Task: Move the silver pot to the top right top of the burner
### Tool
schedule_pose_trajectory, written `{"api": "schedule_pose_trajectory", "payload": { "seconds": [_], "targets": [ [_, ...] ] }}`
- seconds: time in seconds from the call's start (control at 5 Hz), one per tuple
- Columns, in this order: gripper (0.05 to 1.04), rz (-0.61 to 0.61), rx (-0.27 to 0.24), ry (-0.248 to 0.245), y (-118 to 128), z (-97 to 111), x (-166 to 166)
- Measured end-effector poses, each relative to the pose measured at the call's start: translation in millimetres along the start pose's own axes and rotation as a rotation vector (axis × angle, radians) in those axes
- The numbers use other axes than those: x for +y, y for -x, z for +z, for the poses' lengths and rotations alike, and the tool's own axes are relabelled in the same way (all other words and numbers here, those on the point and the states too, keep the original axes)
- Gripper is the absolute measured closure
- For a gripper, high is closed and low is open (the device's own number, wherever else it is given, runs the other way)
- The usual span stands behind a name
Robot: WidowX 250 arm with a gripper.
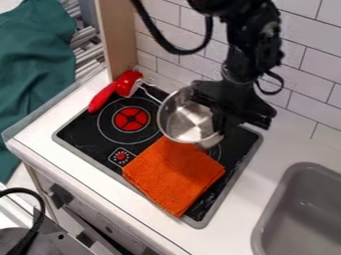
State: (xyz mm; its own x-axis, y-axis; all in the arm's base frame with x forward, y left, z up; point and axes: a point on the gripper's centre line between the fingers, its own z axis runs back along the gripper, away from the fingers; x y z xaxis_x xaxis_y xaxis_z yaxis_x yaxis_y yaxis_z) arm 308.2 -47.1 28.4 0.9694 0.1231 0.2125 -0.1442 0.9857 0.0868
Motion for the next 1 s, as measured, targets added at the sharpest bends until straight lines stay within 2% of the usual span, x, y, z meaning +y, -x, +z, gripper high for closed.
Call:
{"api": "schedule_pose_trajectory", "payload": {
  "seconds": [0.6,1.0],
  "targets": [
    [1.026,-0.122,0.056,-0.039,-33,-32,-52],
    [1.026,-0.091,0.140,-0.029,-30,-51,-57]
  ]
}}
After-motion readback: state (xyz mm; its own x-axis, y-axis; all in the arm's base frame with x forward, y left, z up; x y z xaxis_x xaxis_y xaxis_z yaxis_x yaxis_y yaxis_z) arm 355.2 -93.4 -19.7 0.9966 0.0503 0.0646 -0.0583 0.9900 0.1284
